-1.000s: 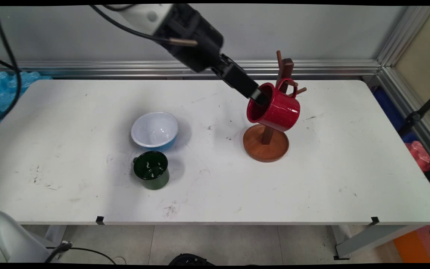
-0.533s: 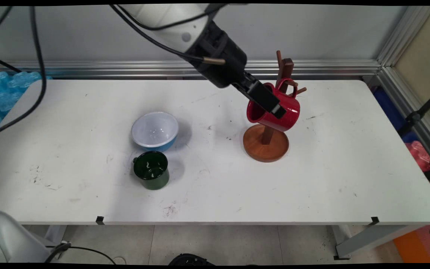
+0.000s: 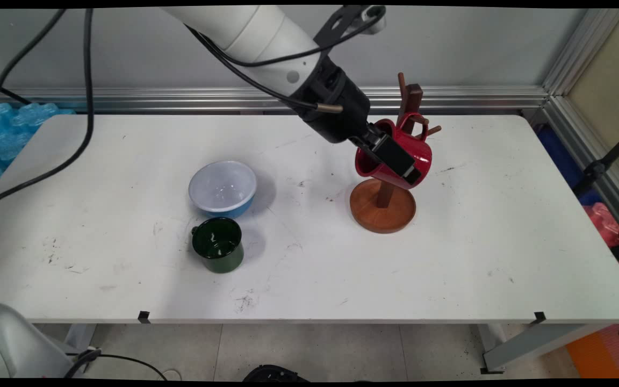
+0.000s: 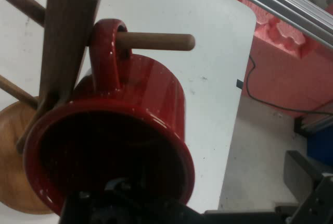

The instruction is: Pick up the red mug from the rack

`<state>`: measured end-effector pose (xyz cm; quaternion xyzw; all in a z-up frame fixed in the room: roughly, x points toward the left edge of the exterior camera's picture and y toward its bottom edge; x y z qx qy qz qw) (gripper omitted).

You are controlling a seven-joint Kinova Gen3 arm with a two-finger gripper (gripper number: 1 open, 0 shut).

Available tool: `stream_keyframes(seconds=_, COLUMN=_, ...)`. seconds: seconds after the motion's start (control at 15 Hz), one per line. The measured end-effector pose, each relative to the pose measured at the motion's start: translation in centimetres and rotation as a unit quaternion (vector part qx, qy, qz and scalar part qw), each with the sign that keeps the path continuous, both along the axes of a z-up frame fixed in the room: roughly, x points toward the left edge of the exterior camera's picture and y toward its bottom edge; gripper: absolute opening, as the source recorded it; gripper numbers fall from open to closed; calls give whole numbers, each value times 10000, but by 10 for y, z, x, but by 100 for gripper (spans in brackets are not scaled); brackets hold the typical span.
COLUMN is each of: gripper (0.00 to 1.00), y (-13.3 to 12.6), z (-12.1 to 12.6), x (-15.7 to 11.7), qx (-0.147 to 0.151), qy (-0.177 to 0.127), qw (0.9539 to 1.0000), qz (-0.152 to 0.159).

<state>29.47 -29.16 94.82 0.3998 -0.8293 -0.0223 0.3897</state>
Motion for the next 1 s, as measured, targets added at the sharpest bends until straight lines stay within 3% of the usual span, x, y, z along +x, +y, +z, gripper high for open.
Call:
stream_keyframes(seconds=0.53, gripper=100, y=-10, z=-13, x=-10, qx=-84, qy=46, qw=10000, qz=-14)
stream_keyframes(seconds=0.6, gripper=0, y=-11, z=-14, x=-10, qx=-91, qy=46, qw=9999, qz=-20)
stream_keyframes(seconds=1.0, gripper=0, y=-14, z=-21, x=-12, qx=-129, qy=-3, qw=9999, qz=-65)
